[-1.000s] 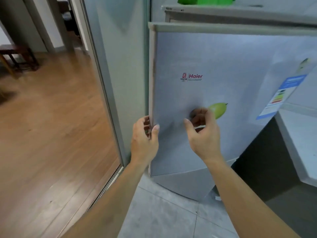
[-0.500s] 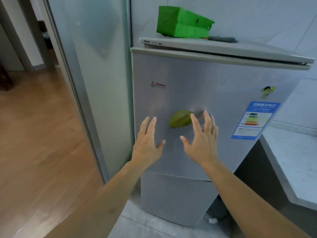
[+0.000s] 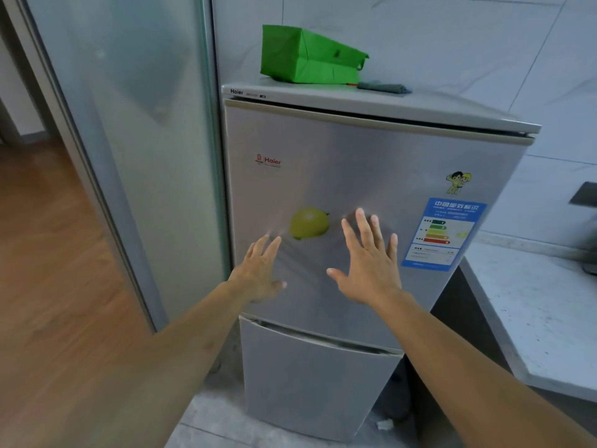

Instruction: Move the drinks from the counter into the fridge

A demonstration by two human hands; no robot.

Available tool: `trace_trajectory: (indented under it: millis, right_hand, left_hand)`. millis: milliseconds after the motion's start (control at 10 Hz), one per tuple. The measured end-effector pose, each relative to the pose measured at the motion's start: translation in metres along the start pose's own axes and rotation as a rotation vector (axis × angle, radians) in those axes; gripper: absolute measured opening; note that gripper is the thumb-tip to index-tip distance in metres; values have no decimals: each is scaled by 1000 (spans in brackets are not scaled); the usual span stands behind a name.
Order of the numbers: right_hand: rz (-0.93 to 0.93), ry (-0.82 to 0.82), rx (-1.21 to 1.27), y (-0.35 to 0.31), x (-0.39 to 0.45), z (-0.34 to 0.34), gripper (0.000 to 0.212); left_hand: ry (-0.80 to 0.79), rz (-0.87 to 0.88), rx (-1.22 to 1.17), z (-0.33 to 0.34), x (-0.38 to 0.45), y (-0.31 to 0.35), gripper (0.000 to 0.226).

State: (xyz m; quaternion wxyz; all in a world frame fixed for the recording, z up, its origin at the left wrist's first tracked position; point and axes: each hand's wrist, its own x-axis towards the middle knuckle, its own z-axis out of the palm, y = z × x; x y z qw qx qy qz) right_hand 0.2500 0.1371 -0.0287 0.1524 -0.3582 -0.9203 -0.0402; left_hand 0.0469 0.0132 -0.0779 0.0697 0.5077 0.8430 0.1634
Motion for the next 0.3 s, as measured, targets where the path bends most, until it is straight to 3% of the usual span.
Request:
trace_trajectory:
  millis: [200,300]
  right_hand:
    - [-23,26,27,-3,-1,-7,100]
    - [-16,150,160,1,-9,-5,81]
  left_hand:
    - [10,-48,-134,36,-38,-17,94]
    - [-78,-184,-193,65,-83,-35,86]
